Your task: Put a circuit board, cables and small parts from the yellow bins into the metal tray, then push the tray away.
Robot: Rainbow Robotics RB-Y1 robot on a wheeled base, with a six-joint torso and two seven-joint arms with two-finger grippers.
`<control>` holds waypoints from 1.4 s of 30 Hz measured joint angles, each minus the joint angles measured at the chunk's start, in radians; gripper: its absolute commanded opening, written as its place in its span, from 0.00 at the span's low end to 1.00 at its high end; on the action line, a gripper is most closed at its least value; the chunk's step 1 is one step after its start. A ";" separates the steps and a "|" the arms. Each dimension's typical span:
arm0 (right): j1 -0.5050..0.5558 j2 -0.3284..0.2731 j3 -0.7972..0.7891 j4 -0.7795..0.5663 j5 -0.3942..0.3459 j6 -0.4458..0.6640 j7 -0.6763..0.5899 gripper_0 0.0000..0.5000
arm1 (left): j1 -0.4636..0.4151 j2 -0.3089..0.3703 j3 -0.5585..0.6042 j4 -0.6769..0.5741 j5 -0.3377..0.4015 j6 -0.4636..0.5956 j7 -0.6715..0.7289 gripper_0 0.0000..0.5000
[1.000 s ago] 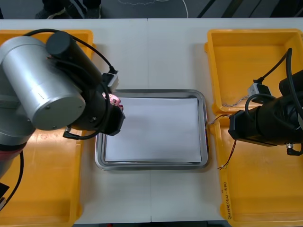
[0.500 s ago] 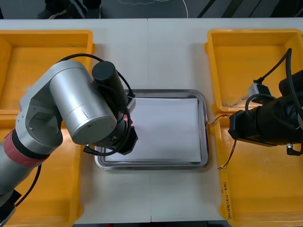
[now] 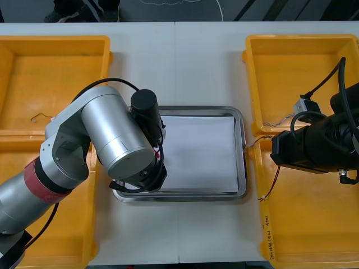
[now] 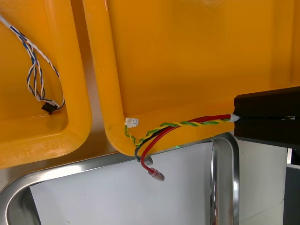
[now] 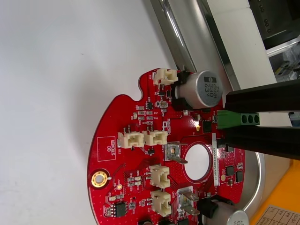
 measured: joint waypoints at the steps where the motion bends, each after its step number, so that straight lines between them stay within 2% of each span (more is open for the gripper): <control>1: 0.000 0.000 0.000 0.000 0.000 0.000 0.000 0.00 | 0.000 0.000 -0.004 0.003 -0.001 0.000 0.000 0.00; 20: 0.000 0.000 0.000 0.002 0.002 0.000 0.000 0.00 | 0.000 -0.047 -0.017 0.095 -0.032 0.000 0.000 0.00; 33: 0.000 0.000 0.000 0.003 0.002 0.000 0.000 0.00 | 0.000 -0.053 -0.017 0.100 -0.034 -0.012 0.000 0.03; 34: 0.000 0.000 0.000 0.003 0.002 0.000 0.000 0.00 | 0.000 -0.053 -0.017 0.100 -0.035 -0.017 0.000 0.05; 36: 0.000 0.000 0.000 0.004 0.002 0.000 0.000 0.00 | 0.000 -0.054 -0.017 0.100 -0.036 -0.022 0.000 0.17; 38: 0.000 0.000 0.000 0.004 0.002 0.000 0.000 0.00 | 0.000 -0.054 -0.017 0.100 -0.037 -0.024 0.000 0.38; 39: 0.000 0.000 0.000 0.004 0.002 0.000 0.000 0.00 | 0.000 -0.054 -0.017 0.100 -0.037 -0.027 0.000 0.43; 41: 0.000 0.000 0.000 0.004 0.002 0.000 0.000 0.00 | 0.000 -0.054 -0.017 0.100 -0.037 -0.034 0.000 0.64; 42: 0.000 0.000 0.000 0.004 0.002 0.000 0.000 0.00 | 0.000 -0.054 -0.017 0.100 -0.037 -0.036 0.000 0.69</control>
